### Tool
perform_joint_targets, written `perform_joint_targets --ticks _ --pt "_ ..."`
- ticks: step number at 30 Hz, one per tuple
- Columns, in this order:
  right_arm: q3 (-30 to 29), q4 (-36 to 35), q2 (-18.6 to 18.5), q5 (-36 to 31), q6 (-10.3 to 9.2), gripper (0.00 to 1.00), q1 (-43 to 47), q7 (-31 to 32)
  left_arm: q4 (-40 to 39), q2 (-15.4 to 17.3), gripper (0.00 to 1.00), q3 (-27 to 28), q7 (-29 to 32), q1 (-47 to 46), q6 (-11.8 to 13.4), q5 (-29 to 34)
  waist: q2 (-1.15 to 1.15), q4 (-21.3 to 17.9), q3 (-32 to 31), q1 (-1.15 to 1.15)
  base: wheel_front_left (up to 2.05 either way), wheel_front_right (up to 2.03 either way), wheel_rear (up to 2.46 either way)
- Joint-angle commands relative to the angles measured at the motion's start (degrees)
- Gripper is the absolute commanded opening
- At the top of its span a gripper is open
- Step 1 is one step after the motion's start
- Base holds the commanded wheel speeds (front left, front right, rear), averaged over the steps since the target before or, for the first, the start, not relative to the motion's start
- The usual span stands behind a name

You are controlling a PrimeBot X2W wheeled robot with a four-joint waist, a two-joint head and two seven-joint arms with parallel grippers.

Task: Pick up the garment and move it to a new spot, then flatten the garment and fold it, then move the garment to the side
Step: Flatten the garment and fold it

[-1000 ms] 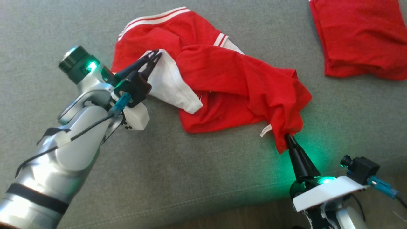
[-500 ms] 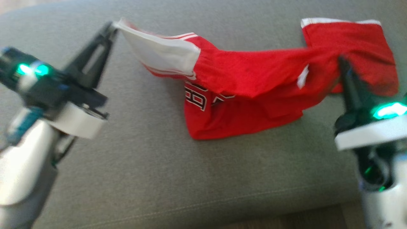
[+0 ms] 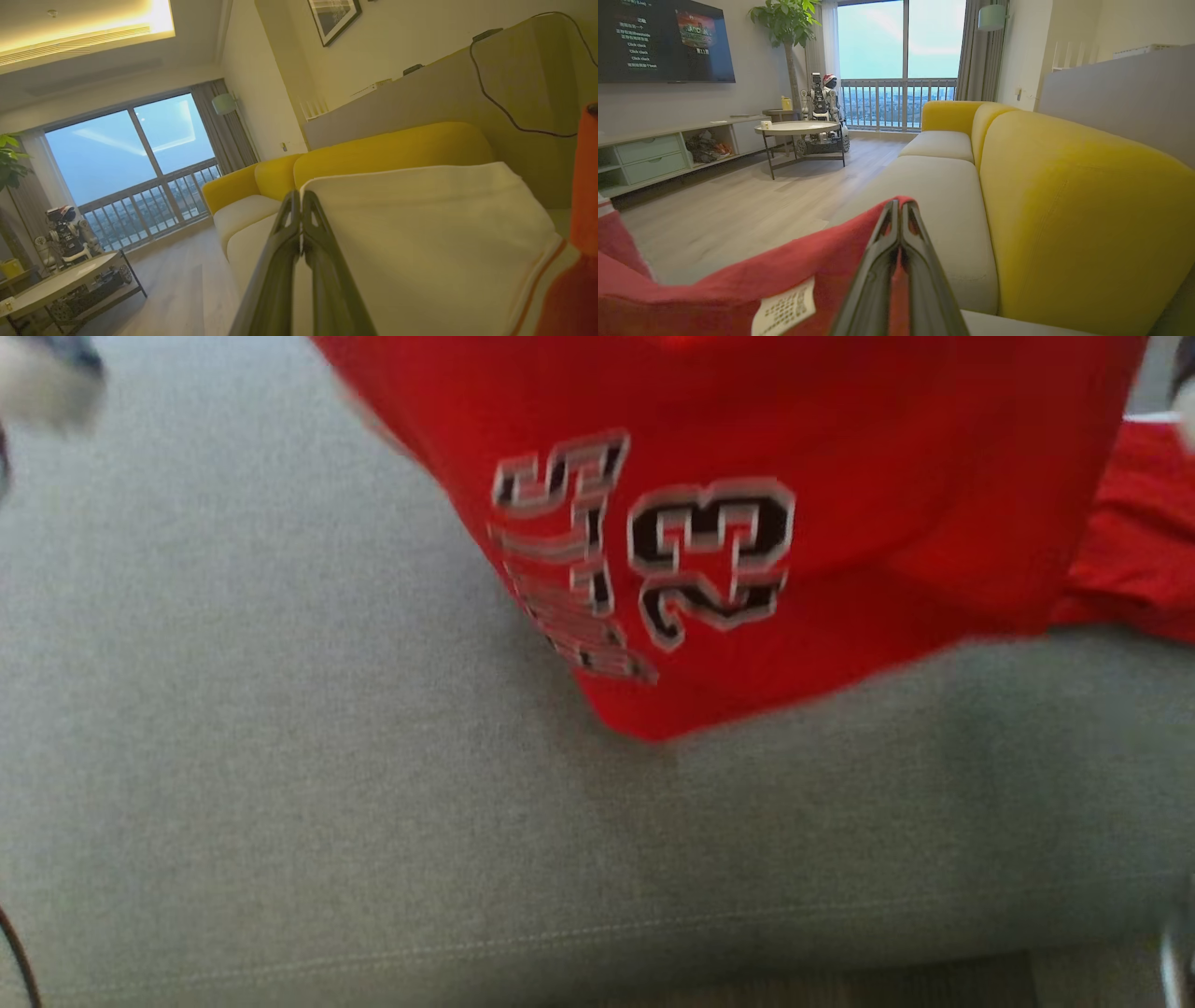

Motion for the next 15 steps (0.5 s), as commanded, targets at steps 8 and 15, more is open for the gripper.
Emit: perform_joint_targets --ticks 8,15 --pt "1.72 13.70 1.52 -5.67 -0.01 0.00 -22.96 -5.87 14.63 3.85 0.00 -2.99 -0.87 -23.71 0.08 -0.08 0.00 0.35 9.15 0.00 0.00 0.00 0.00" --pt "0.49 28.17 3.87 -13.55 -0.01 0.00 -39.11 -19.38 25.90 2.23 0.00 -5.51 -9.31 -41.14 1.24 9.98 0.00 -0.27 15.87 0.00 0.00 0.00 0.00"
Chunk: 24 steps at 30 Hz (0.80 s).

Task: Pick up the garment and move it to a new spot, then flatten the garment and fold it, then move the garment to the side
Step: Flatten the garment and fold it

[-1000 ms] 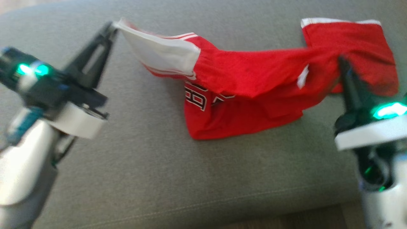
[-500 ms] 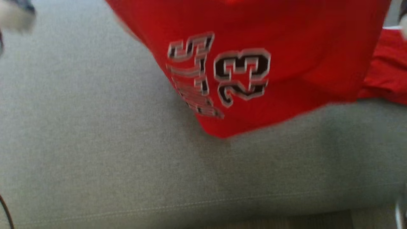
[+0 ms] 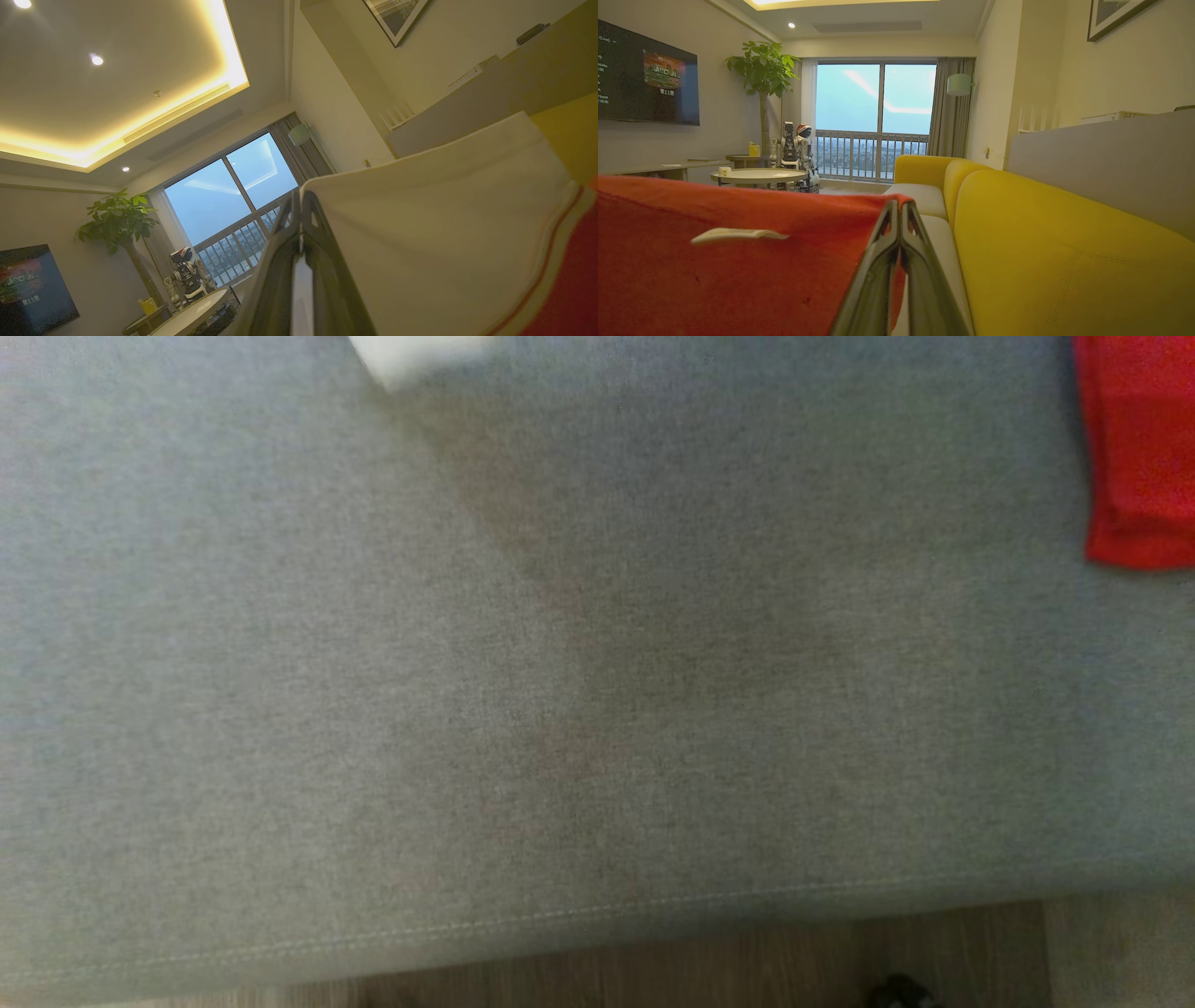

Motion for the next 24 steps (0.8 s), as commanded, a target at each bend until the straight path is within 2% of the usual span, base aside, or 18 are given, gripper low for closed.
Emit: perform_joint_targets --ticks 1,2,4,8,12,18,21,24 --pt "-0.33 0.13 1.03 -1.66 -0.01 0.00 -3.60 -2.72 -0.66 2.06 0.00 2.15 -0.71 -4.26 1.49 2.03 0.00 -0.25 3.01 -0.02 0.00 0.00 0.00" --pt "-0.42 3.05 1.01 -3.08 -0.01 0.00 -5.87 -5.91 -1.86 1.51 0.00 3.81 -0.99 -6.71 2.69 3.52 0.00 0.08 4.16 -0.02 0.00 0.00 0.00" --pt "-0.21 5.33 0.62 -3.74 -0.01 0.00 -7.27 -8.66 -6.23 1.39 0.00 6.27 -1.02 -6.87 3.38 4.84 0.00 0.72 5.26 -0.02 0.00 0.00 0.00" --pt "0.70 8.80 -0.66 -3.72 -0.01 0.00 -6.43 -12.73 -17.00 1.32 0.00 10.06 -1.04 -0.29 4.06 7.90 0.00 2.17 6.69 -0.02 0.00 0.00 0.00" --pt "2.17 12.07 -2.45 -1.99 -0.01 0.00 -2.01 -14.04 -24.99 0.35 0.00 12.80 -1.05 13.91 3.54 8.02 0.00 3.78 6.46 -0.02 0.00 0.00 0.00" --pt "5.67 13.75 -4.73 3.20 -0.01 0.00 9.35 -12.46 -29.07 -1.66 0.00 15.84 -1.05 36.31 2.10 7.63 0.00 5.05 3.91 -0.02 0.00 0.00 0.00" --pt "7.01 11.81 -5.98 5.56 -0.01 0.00 16.42 -10.78 -30.98 -3.20 0.00 17.70 -1.06 46.58 1.53 7.01 0.00 5.11 1.77 -0.02 0.00 0.00 0.00" --pt "8.65 6.89 -6.55 7.98 -0.01 0.00 25.23 -8.61 -32.10 -4.73 0.00 18.71 -1.06 56.67 0.89 6.18 0.00 5.01 -0.92 -0.02 0.00 0.00 0.00"
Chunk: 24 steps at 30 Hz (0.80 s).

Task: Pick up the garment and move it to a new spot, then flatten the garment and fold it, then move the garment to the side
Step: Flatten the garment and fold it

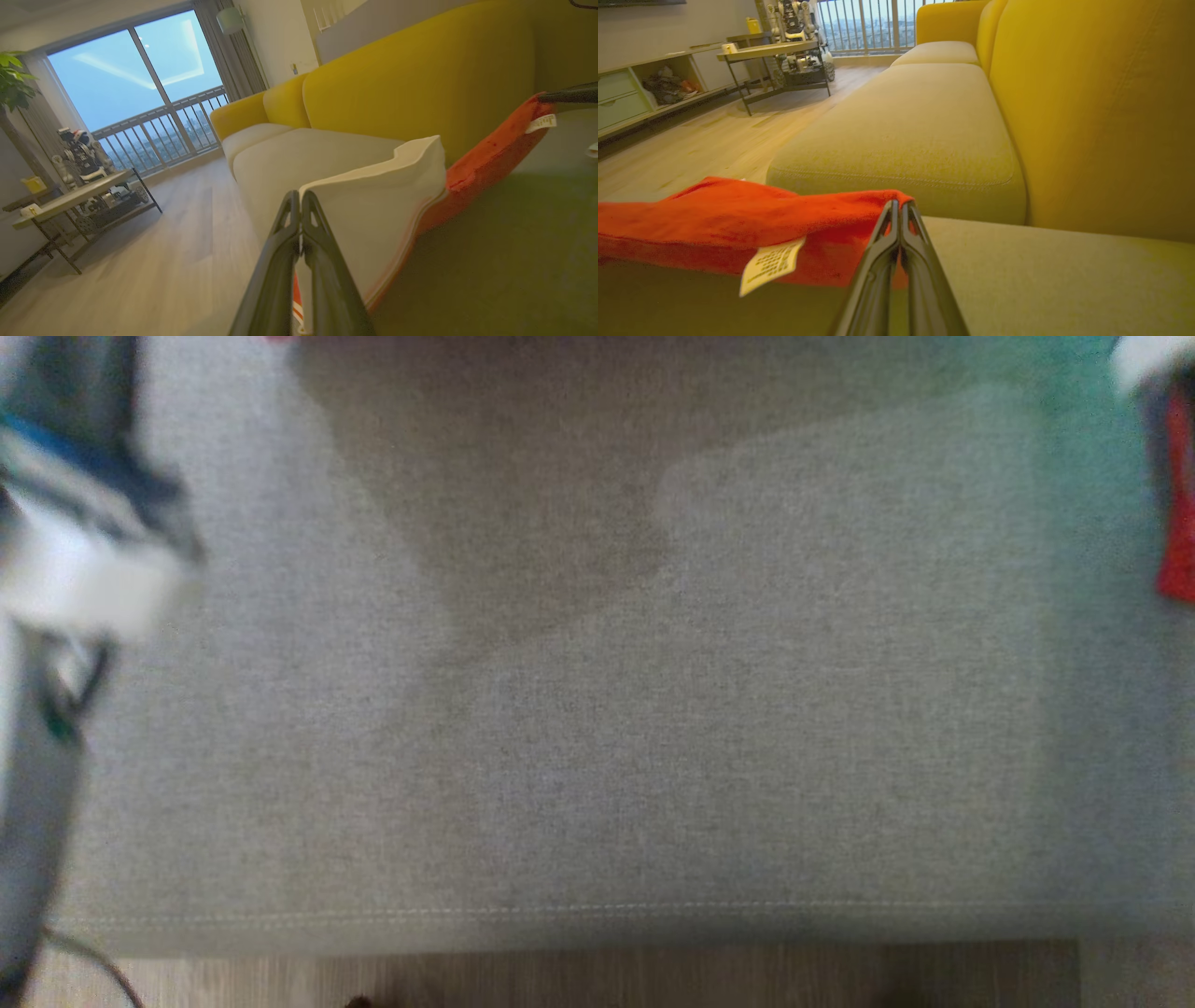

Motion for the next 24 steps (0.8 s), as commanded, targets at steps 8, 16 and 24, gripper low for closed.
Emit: perform_joint_targets --ticks 8,16,24 --pt "-3.54 -21.65 0.93 3.82 -0.01 0.00 31.67 6.91 -2.87 0.11 0.00 3.50 -0.10 24.00 -0.91 -2.61 0.00 -0.79 -7.75 0.01 0.00 0.00 0.00" --pt "-14.05 -38.24 7.81 1.49 -0.01 0.00 55.48 9.85 -4.87 -1.51 0.00 5.12 -0.10 36.76 -0.71 -3.17 0.00 -0.45 -10.28 0.01 0.00 0.00 0.00" --pt "-20.95 -50.79 12.49 0.11 -0.01 0.00 66.00 13.17 -9.97 -1.27 0.00 5.04 1.78 46.20 -0.36 -5.41 0.00 -1.03 -10.50 0.01 0.00 0.00 0.00"
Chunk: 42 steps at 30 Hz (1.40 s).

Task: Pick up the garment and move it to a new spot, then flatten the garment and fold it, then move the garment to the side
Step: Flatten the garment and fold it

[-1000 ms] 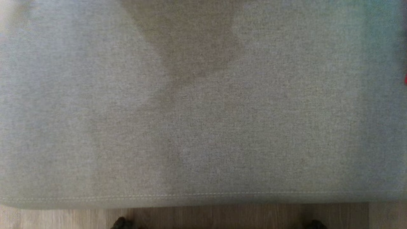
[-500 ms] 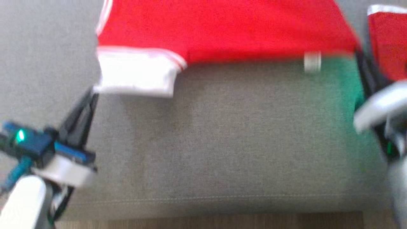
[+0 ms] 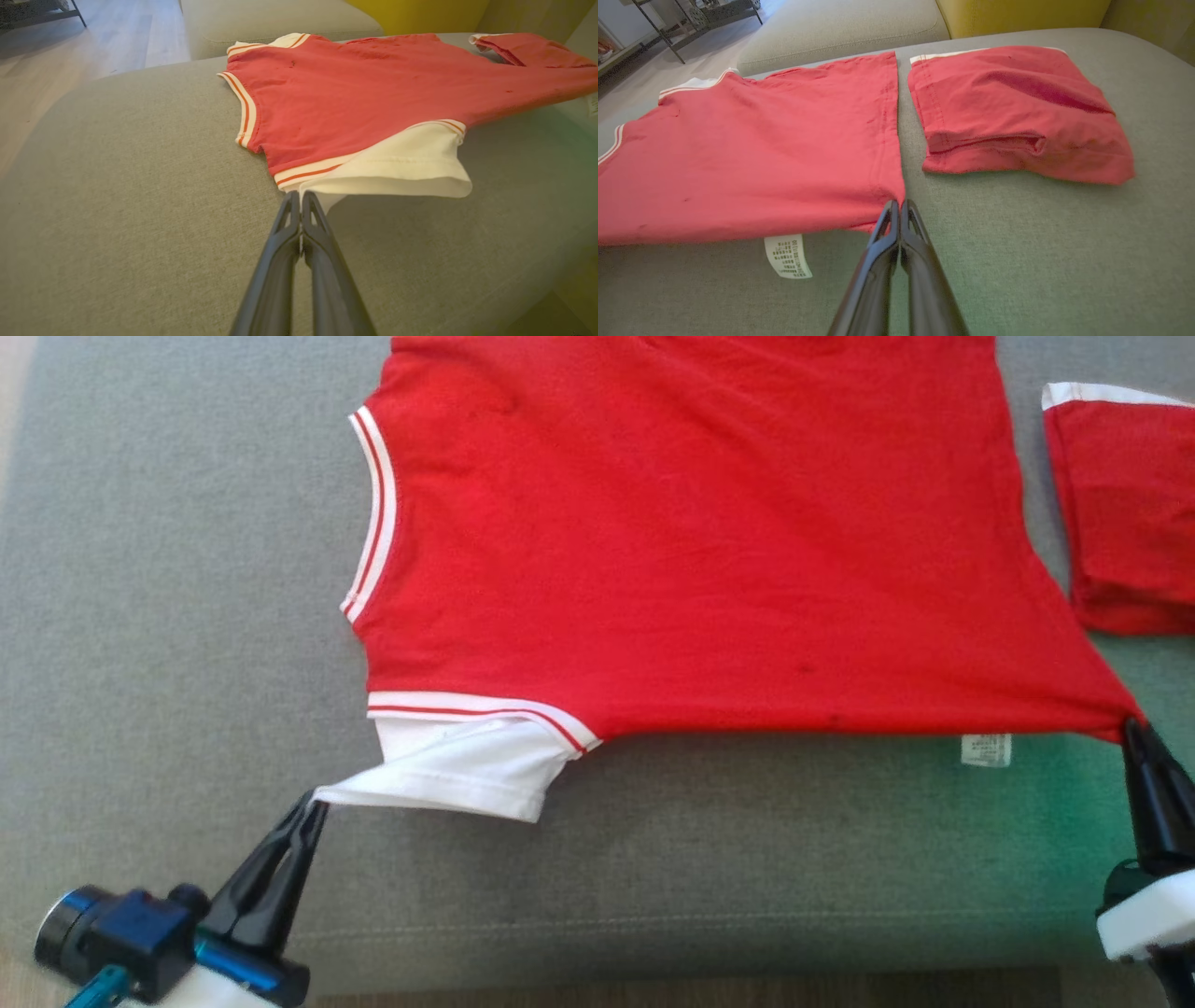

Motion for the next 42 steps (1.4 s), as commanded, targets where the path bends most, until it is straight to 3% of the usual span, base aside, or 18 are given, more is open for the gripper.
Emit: perform_joint_targets --ticks 1,7,12,21,29,30,31,32,38,42 --pt "0.46 -2.40 -0.52 -0.31 -0.02 0.00 -0.92 0.08 -2.38 1.67 0.00 2.40 0.35 -2.52 0.27 -0.03 0.00 0.16 0.03 0.01 0.00 0.00 0.00" --pt "1.47 0.35 -0.39 -1.47 -0.02 0.00 -6.53 -0.01 -3.64 0.27 0.00 1.33 4.49 -10.80 0.23 -1.13 0.00 0.33 0.94 0.01 0.00 0.00 0.00" --pt "2.82 6.33 -1.46 -2.54 -0.02 0.00 -16.42 -0.44 0.37 -0.69 0.00 0.65 5.95 -20.61 0.28 0.01 0.00 0.28 2.67 0.01 0.00 0.00 0.00" --pt "3.89 16.98 -3.04 -5.24 -0.02 0.00 -28.94 -2.81 12.79 -3.52 0.00 -4.36 2.19 -38.18 -0.13 5.33 0.00 1.70 6.25 0.01 0.00 0.00 0.00" --pt "4.54 23.07 -2.44 -5.39 -0.02 0.00 -32.58 -6.23 22.02 -4.03 0.00 -6.51 -0.45 -43.12 0.00 7.75 0.00 0.84 6.84 0.01 0.00 0.00 0.00" --pt "4.59 23.72 -2.31 -5.25 -0.02 0.22 -32.79 -6.89 22.64 -4.15 0.01 -6.35 -0.84 -43.28 0.31 7.82 0.00 0.72 6.74 0.01 0.00 0.00 0.00" --pt "4.70 24.28 -2.20 -5.06 -0.02 1.00 -32.90 -7.55 22.71 -4.41 0.75 -6.22 -1.32 -43.32 0.36 7.70 0.00 0.65 6.63 0.01 0.00 0.00 0.00" --pt "4.91 24.62 -2.03 -4.65 -0.02 1.00 -32.86 -8.17 22.58 -4.80 1.00 -5.84 -1.68 -43.23 0.60 7.37 0.00 0.61 6.47 0.01 0.00 0.00 0.00" --pt "4.94 22.21 -0.80 -1.97 -0.02 1.00 -30.11 -12.35 19.14 -6.86 1.00 -3.10 -2.29 -37.71 2.13 4.42 0.00 0.23 4.78 0.01 0.00 0.00 0.00" --pt "5.13 18.45 0.77 -0.01 -0.02 1.00 -26.73 -14.35 16.78 -9.46 1.00 -0.19 -2.31 -30.54 5.15 0.98 0.00 -0.52 3.62 0.01 0.00 0.00 0.00"
